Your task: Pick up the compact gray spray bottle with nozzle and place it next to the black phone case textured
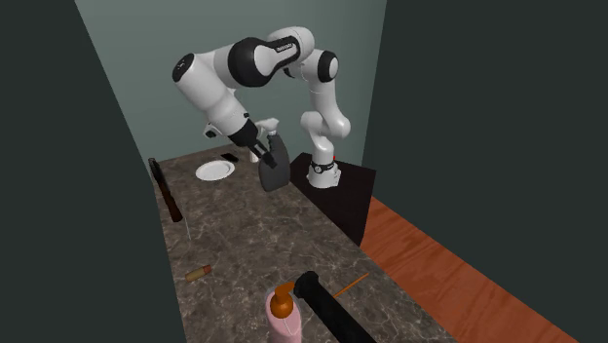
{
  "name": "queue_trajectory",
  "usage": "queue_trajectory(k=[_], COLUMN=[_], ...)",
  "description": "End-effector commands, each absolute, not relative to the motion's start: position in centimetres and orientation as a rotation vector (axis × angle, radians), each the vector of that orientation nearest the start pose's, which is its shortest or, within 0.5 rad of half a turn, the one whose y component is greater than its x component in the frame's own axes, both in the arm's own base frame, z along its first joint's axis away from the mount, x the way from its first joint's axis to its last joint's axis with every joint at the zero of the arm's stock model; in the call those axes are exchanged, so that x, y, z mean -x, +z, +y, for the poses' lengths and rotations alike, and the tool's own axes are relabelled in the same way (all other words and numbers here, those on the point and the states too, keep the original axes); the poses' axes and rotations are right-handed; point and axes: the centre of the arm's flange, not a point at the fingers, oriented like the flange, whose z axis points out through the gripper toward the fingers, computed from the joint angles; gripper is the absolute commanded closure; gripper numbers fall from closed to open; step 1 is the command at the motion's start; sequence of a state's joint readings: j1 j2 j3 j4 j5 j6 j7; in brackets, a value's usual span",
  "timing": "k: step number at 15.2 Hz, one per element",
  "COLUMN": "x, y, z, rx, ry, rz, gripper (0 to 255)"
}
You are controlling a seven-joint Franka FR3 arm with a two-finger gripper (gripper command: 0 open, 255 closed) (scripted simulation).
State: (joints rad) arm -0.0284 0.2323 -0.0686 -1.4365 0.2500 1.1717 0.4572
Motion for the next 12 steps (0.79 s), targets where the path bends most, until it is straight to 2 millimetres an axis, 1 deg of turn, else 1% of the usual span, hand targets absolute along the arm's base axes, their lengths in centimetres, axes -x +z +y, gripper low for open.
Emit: queue_trajectory(k=[1, 12], x=[-57.0, -57.0], y=[54.3, 60.1], z=[-1.8, -1.8], rx=[2.801, 2.801], ry=[0.786, 0.786], rz=[0.741, 0.741], gripper=[255, 255])
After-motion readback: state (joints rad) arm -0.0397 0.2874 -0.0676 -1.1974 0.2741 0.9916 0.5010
